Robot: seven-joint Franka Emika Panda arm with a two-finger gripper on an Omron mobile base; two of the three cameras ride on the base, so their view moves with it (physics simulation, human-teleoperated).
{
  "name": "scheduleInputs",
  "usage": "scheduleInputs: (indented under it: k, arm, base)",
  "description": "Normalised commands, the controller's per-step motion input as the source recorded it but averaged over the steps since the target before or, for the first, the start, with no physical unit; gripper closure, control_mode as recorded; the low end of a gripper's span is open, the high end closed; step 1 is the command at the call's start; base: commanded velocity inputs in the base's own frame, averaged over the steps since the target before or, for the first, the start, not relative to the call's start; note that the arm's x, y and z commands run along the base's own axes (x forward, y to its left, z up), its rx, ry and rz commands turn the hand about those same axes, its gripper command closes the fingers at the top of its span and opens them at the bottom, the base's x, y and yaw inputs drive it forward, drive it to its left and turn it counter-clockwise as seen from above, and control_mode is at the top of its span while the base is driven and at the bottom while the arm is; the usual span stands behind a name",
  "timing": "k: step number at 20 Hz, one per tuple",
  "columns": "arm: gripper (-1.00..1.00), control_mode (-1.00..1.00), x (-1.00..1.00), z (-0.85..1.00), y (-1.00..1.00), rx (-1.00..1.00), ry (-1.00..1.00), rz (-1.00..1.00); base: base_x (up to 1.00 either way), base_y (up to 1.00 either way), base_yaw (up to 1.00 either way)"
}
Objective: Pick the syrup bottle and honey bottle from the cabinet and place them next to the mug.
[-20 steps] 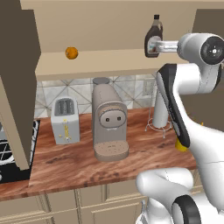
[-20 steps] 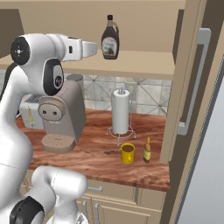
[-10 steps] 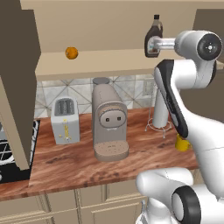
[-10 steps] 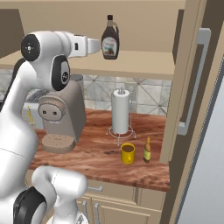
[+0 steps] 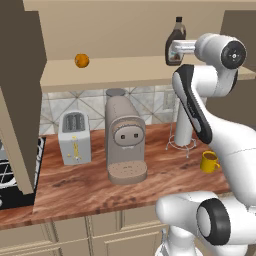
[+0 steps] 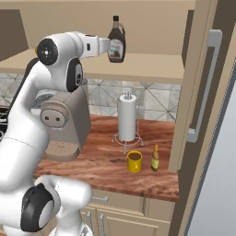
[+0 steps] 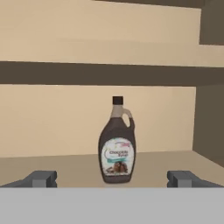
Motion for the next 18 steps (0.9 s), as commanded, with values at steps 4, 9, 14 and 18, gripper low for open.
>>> scheduleInputs:
  k: [4, 9, 14, 18]
  arm:
    - [-1.0, -1.0, 0.24, 0.0, 0.0, 0.0, -0.07, 0.02]
    - [-1.0, -1.0, 0.0, 0.01, 0.0, 0.0, -0.04, 0.01]
    - [-1.0, -1.0, 0.03, 0.0, 0.0, 0.0, 0.0, 0.0]
    - [-1.0, -1.0, 0.24, 0.0, 0.0, 0.0, 0.01, 0.0]
  base:
    - [0.0, 0.0, 0.0]
    - [0.0, 0.0, 0.0]
    - [0.0, 0.0, 0.0]
    - [0.0, 0.0, 0.0]
